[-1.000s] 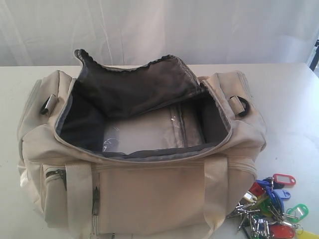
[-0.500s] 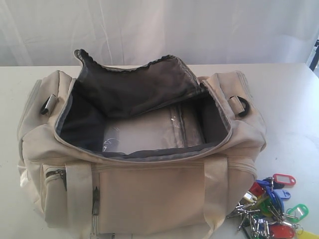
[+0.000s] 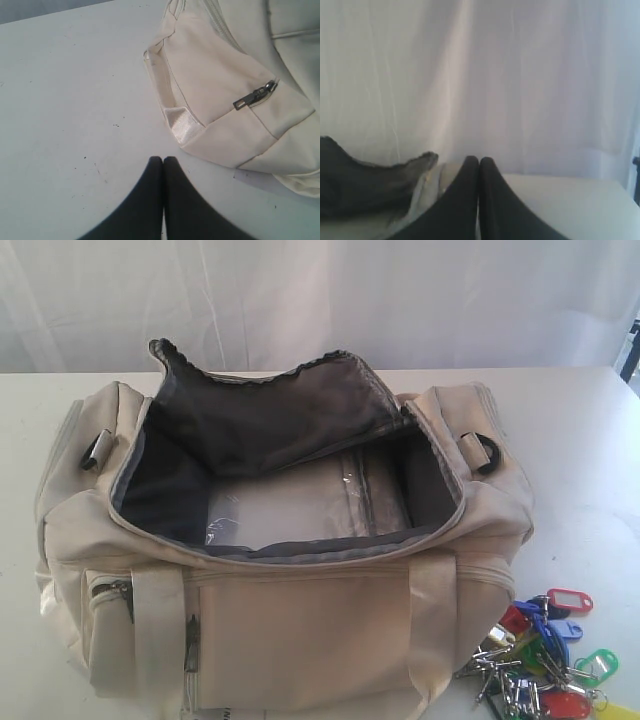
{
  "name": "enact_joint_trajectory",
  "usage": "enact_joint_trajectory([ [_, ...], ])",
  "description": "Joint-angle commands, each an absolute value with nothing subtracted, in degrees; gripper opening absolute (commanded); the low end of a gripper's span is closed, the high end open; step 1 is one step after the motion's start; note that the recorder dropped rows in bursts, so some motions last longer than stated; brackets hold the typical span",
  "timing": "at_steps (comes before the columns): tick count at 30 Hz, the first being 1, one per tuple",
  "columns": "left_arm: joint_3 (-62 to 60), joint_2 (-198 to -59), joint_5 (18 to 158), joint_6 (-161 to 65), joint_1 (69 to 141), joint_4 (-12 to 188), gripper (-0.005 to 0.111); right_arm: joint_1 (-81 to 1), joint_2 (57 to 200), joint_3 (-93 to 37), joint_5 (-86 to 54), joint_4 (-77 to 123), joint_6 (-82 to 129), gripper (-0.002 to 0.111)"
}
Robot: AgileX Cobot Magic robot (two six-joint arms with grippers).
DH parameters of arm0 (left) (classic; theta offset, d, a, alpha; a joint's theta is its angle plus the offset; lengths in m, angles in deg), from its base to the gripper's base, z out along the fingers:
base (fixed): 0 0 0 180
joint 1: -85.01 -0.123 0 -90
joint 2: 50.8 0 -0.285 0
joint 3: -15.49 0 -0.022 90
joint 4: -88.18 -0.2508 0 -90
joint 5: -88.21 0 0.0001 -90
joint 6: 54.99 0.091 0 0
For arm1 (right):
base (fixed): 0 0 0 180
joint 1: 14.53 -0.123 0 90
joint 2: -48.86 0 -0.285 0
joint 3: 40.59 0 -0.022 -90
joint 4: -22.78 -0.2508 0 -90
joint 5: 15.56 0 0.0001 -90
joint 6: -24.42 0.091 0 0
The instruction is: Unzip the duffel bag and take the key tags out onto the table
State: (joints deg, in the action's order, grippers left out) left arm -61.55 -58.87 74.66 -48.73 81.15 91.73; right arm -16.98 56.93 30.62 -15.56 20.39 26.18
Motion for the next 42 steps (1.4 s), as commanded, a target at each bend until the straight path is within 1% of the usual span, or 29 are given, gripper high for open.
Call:
enact_joint_trajectory([
  [1, -61.72, -58.59, 74.71, -48.81, 81.15, 92.13, 0.0, -11.98, 56.65, 36.63, -14.65, 21.58, 26.17, 0.0],
  [3, -61.72, -58.59, 74.71, -48.81, 81.15, 92.13, 0.0, -10.19, 56.65, 36.63, -15.96, 22.36, 26.17, 0.0],
  [4, -61.72, -58.59, 74.71, -48.81, 81.15, 92.13, 0.0, -9.1, 56.65, 36.63, -19.94, 22.78, 26.17, 0.0],
  [6, -61.72, -58.59, 74.71, -48.81, 81.15, 92.13, 0.0, -8.03, 56.65, 36.63, -23.22, 22.78, 26.17, 0.0],
  [13, -61.72, -58.59, 74.71, -48.81, 81.15, 92.13, 0.0, -7.15, 56.65, 36.63, -35.32, 26.04, 26.17, 0.0],
  [42, -61.72, -58.59, 74.71, -48.81, 81.15, 92.13, 0.0, -7.15, 56.65, 36.63, -35.31, 25.21, 27.17, 0.0],
])
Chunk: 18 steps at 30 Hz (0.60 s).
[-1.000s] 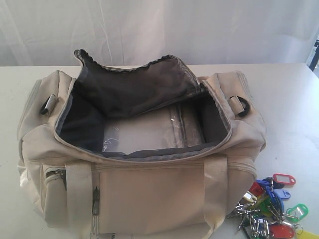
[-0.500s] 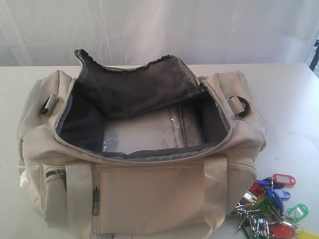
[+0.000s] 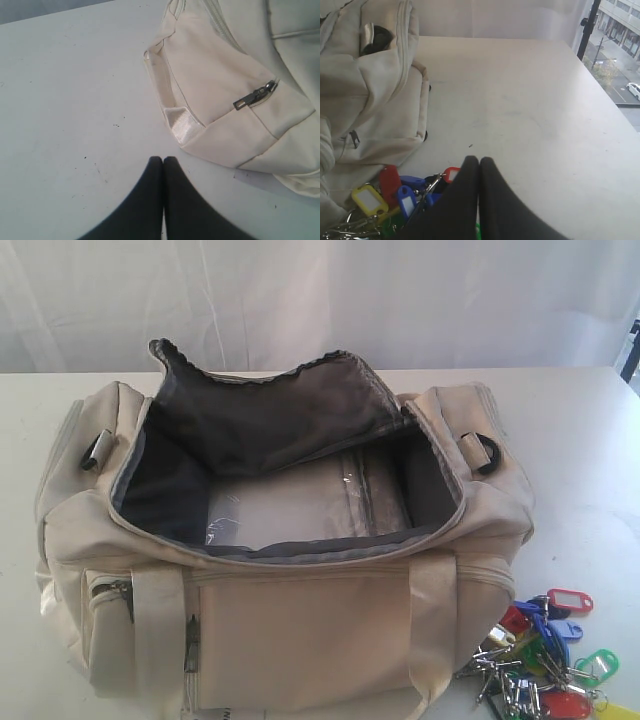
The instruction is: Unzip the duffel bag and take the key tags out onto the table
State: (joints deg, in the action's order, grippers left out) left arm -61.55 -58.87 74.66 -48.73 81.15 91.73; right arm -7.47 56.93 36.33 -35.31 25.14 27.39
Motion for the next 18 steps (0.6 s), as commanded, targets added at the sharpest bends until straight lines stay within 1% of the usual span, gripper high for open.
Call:
enact_joint_trajectory([
  [1, -61.72, -58.59, 74.71, -48.81, 81.15, 92.13, 0.0, -7.15, 56.65, 36.63, -35.31, 25.21, 26.66, 0.0],
  [18, -61.72, -58.59, 74.71, -48.81, 81.15, 92.13, 0.0, -7.15, 56.65, 36.63, -35.31, 25.21, 26.88, 0.0],
])
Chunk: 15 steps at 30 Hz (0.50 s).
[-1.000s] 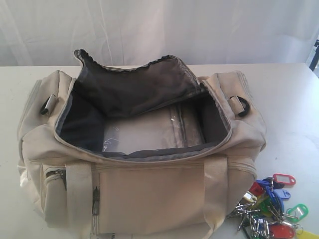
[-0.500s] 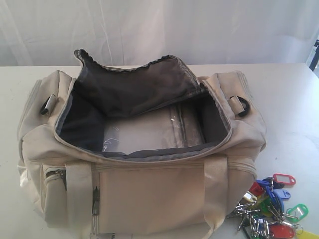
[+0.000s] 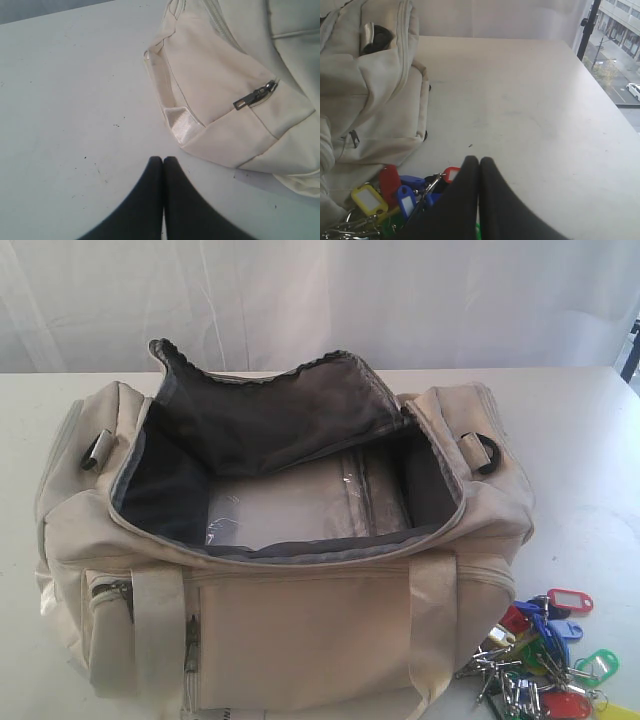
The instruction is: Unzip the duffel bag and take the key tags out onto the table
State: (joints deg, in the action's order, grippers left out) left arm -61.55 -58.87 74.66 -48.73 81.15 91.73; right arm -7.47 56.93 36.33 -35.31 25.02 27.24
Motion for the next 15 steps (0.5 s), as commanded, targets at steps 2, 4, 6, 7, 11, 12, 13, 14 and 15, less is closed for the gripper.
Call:
enact_joint_trajectory([
  [2, -61.72, -58.59, 74.71, -48.81, 81.15, 92.13, 0.0, -7.15, 56.65, 36.63, -35.31, 25.21, 26.88, 0.0],
  [4, -61.72, -58.59, 74.71, -48.81, 81.15, 92.13, 0.0, -7.15, 56.65, 36.63, -35.31, 25.21, 26.88, 0.0],
  [6, -61.72, -58.59, 74.71, -48.81, 81.15, 92.13, 0.0, -7.15, 56.65, 36.63, -35.31, 25.21, 26.88, 0.0],
  [7, -61.72, -58.59, 74.71, -48.81, 81.15, 92.13, 0.0, -7.15, 56.65, 36.63, -35.31, 25.21, 26.88, 0.0],
  [11, -61.72, -58.59, 74.53, -50.32, 81.15, 92.35, 0.0, -7.15, 56.65, 36.63, -35.31, 25.21, 26.88, 0.0],
  [12, -61.72, -58.59, 74.53, -51.26, 81.15, 92.35, 0.0, -7.15, 56.65, 36.63, -35.31, 25.21, 26.88, 0.0],
  [13, -61.72, -58.59, 74.53, -53.96, 81.15, 92.35, 0.0, -7.15, 56.65, 36.63, -35.31, 25.21, 26.88, 0.0],
  [14, -61.72, -58.59, 74.53, -54.66, 81.15, 92.35, 0.0, -7.15, 56.65, 36.63, -35.31, 25.21, 26.88, 0.0],
  [15, -61.72, -58.59, 74.53, -56.49, 81.15, 92.45, 0.0, -7.15, 56.65, 36.63, -35.31, 25.21, 26.88, 0.0],
])
